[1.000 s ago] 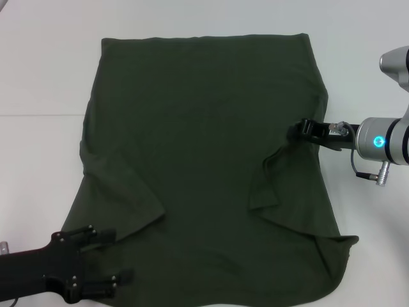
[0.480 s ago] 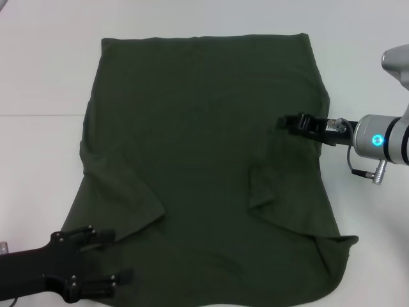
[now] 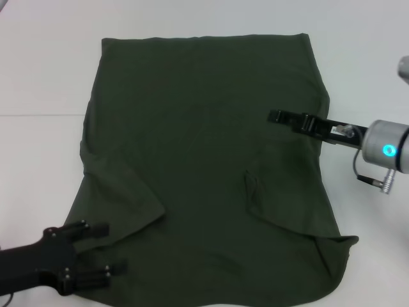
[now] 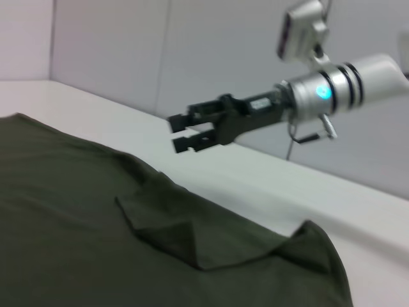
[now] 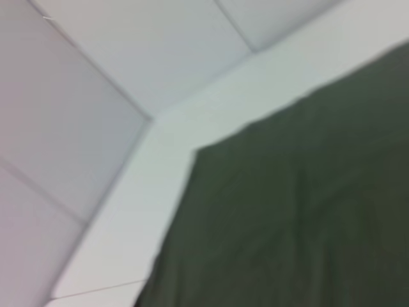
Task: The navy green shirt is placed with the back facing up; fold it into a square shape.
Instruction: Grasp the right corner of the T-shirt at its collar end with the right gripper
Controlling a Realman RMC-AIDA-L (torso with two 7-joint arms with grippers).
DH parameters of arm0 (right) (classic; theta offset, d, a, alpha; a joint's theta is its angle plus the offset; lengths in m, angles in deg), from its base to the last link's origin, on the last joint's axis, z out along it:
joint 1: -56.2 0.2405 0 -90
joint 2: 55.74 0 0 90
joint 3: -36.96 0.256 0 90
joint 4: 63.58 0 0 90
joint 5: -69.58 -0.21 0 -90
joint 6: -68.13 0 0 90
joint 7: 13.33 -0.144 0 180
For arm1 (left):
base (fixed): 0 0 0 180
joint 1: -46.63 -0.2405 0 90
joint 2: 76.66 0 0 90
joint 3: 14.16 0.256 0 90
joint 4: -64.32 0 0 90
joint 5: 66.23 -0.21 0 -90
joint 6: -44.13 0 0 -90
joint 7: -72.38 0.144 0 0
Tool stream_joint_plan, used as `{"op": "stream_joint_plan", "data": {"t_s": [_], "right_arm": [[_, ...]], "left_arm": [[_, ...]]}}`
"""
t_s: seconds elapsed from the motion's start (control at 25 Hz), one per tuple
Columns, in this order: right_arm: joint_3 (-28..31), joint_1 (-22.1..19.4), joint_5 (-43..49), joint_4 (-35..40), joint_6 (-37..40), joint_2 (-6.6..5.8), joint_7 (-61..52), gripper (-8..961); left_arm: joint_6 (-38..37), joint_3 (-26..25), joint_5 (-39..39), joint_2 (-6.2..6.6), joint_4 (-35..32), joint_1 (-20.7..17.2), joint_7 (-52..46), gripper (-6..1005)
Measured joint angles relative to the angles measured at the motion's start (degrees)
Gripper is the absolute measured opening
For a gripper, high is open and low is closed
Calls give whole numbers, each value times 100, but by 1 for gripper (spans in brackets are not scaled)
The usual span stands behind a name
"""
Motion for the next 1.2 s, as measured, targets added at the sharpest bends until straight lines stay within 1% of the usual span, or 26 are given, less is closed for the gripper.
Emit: {"op": "stream_joint_plan", "data": {"t_s": [0.2, 0.36, 0.44, 0.56, 0.72, 0.84, 1.0, 1.04, 1.08, 1.2], "right_arm": [[8, -618, -639, 345, 1119, -142, 937, 811], [67, -1152, -779, 645, 1933, -314, 1486, 892], [155, -1344, -778, 747, 2304, -376, 1743, 932], [396, -1615, -758, 800, 2866, -455, 2260, 929], [639, -1914, -738, 841, 3352, -546, 2660, 926], [700, -2030, -488, 983, 3363, -607, 2424, 924], [752, -1940, 455, 1388, 3298, -666, 1312, 921], [755, -1908, 673, 1525, 3309, -670, 1056, 921], [758, -1878, 865, 1686, 3332, -664, 823, 920], [731, -1836, 1331, 2246, 3424, -617, 242, 918]], "left_arm": [[-194, -319, 13, 107, 109, 40, -408, 888], [-407, -491, 18, 184, 126, 43, -899, 889], [-595, -592, 18, 223, 126, 43, -1077, 889], [-884, -705, 17, 272, 103, 42, -1272, 890], [-1141, -721, -115, 336, 44, 41, -1619, 891], [-1144, -727, -247, 343, 8, 36, -1873, 890], [-1091, -796, -460, 393, -58, 70, -2350, 887], [-1022, -851, -639, 450, -98, 136, -2721, 887], [-1022, -851, -639, 450, -98, 136, -2721, 886], [-848, -924, -926, 543, -154, 238, -3327, 884]]}}
